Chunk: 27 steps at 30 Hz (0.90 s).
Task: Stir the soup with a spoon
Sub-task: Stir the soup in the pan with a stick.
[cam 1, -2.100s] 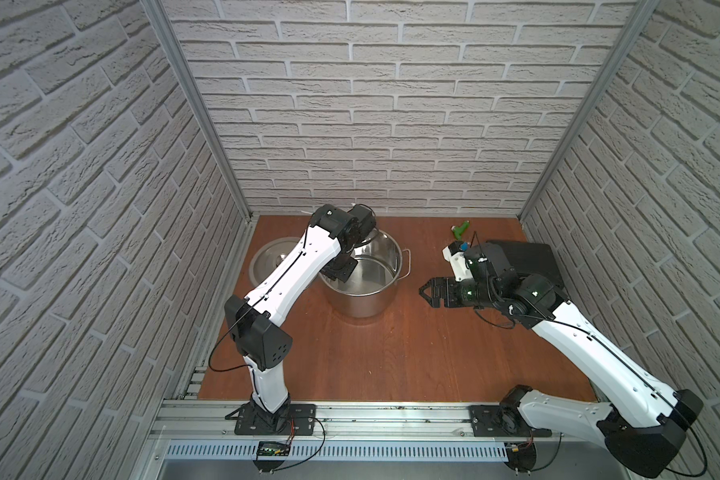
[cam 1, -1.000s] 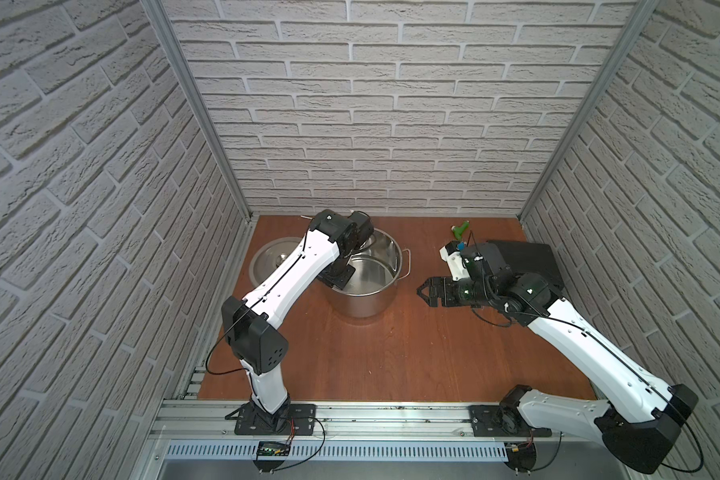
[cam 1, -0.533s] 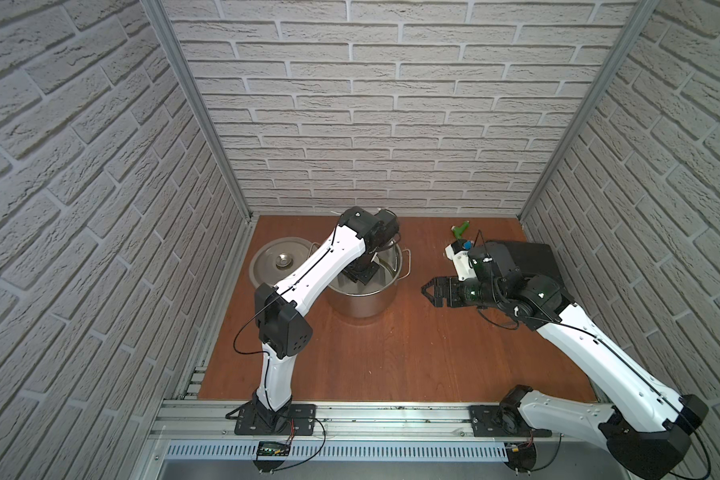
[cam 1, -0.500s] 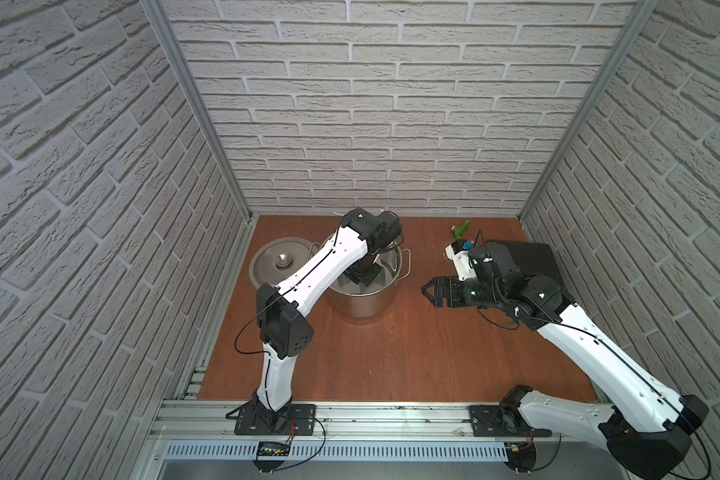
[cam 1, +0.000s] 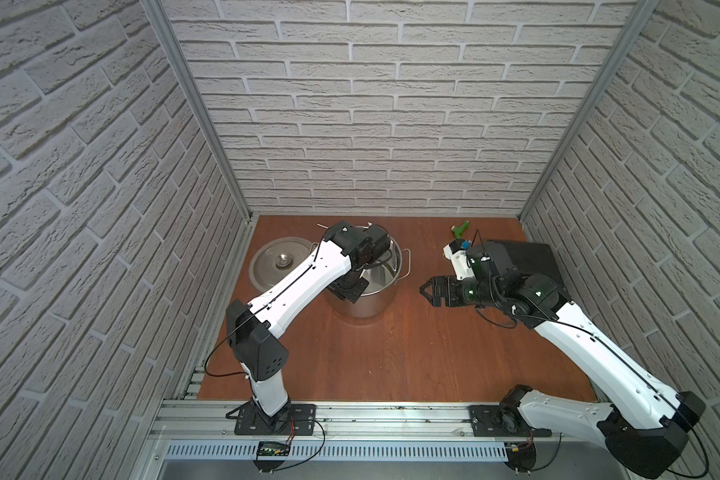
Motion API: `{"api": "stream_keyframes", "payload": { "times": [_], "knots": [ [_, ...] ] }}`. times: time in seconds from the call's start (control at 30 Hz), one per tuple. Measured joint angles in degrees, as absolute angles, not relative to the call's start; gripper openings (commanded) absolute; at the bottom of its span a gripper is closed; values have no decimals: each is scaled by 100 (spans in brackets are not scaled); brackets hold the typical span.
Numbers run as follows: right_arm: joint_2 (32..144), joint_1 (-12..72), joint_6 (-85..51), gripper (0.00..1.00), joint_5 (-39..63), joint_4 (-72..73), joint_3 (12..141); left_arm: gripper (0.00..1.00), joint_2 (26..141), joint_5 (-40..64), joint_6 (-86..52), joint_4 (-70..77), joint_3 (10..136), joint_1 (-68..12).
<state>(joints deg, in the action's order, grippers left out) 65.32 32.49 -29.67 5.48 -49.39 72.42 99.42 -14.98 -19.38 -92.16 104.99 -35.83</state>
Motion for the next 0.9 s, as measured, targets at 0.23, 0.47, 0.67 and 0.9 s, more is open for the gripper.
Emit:
{"api": "stream_keyframes", "payload": {
  "times": [0.23,0.47,0.67,0.9],
  "knots": [
    [6530,3249,-2978,94,585,-4906,7242,0,10042,-1861,-1879,-9216,10724,-3096],
    [6434,3249,-2976,94,539,-5004,7242,0,10785,-1907,-1710,-9212,11740,-3146],
    [6215,3249,-2971,94,447,-5168,7242,0,11428,-1758,-1664,-9212,12473,-3496],
    [6132,3249,-2969,94,388,-5256,7242,0,11295,-1564,-1789,-9209,12025,-3927]
  ]
}}
